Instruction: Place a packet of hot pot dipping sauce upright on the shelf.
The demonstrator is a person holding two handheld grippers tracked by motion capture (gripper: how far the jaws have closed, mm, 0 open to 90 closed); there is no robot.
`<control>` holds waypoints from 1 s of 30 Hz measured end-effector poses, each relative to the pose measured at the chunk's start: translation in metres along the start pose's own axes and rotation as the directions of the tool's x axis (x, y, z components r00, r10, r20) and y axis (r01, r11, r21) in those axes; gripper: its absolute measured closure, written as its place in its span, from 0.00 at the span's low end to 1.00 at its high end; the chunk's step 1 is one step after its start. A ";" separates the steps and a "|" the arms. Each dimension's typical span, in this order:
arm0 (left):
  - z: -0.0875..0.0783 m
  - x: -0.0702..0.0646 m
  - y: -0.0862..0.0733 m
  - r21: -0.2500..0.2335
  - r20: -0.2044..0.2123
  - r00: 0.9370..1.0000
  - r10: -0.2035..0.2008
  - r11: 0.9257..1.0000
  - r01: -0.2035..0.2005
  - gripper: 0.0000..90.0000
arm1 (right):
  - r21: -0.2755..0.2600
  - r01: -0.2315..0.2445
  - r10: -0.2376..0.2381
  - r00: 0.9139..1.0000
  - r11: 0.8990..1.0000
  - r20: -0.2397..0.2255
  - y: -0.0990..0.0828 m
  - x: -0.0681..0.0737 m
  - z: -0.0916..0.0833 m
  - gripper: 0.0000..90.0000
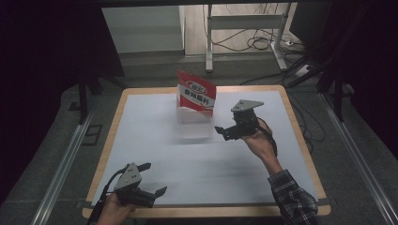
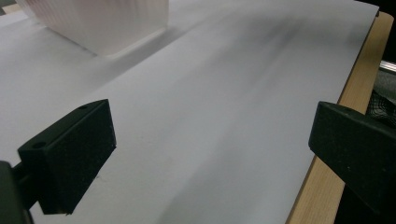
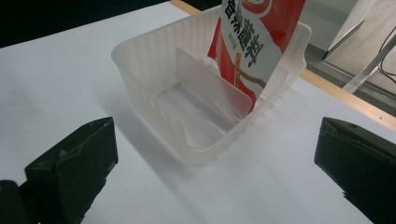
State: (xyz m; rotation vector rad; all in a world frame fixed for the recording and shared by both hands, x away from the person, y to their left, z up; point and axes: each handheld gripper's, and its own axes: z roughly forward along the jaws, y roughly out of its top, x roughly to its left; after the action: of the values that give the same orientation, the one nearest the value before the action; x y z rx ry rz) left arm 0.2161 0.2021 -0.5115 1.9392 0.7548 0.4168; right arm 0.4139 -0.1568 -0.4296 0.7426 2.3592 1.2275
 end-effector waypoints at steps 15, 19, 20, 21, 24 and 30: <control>0.000 0.000 0.000 -0.002 0.002 1.000 0.000 1.000 0.000 0.01 | -0.009 -0.014 0.014 1.000 1.000 0.007 -0.015 0.002 -0.018 0.00; 0.000 0.000 0.000 -0.002 0.004 1.000 -0.001 1.000 0.001 0.01 | -0.008 -0.019 0.019 1.000 1.000 0.012 -0.019 0.003 -0.026 0.00; 0.000 0.000 0.000 -0.002 0.004 1.000 -0.001 1.000 0.001 0.01 | -0.010 -0.022 0.023 1.000 1.000 0.014 -0.021 0.003 -0.029 0.00; 0.000 0.000 0.000 -0.002 0.004 1.000 -0.001 1.000 0.001 0.01 | -0.011 -0.023 0.023 1.000 1.000 0.014 -0.021 0.003 -0.031 0.00; 0.000 0.000 0.000 -0.003 0.004 1.000 -0.001 1.000 0.001 0.01 | -0.012 -0.023 0.024 0.999 1.000 0.023 -0.024 0.005 -0.037 0.00; 0.000 0.000 0.000 -0.003 0.004 1.000 0.000 1.000 0.000 0.01 | -0.022 -0.027 0.028 0.997 0.999 0.065 -0.035 0.009 -0.050 0.00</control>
State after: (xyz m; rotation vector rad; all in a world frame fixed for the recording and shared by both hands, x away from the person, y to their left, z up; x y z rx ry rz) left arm 0.2158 0.2022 -0.5114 1.9368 0.7514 0.4132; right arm 0.3699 -0.1994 -0.4324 0.7987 2.2874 1.2185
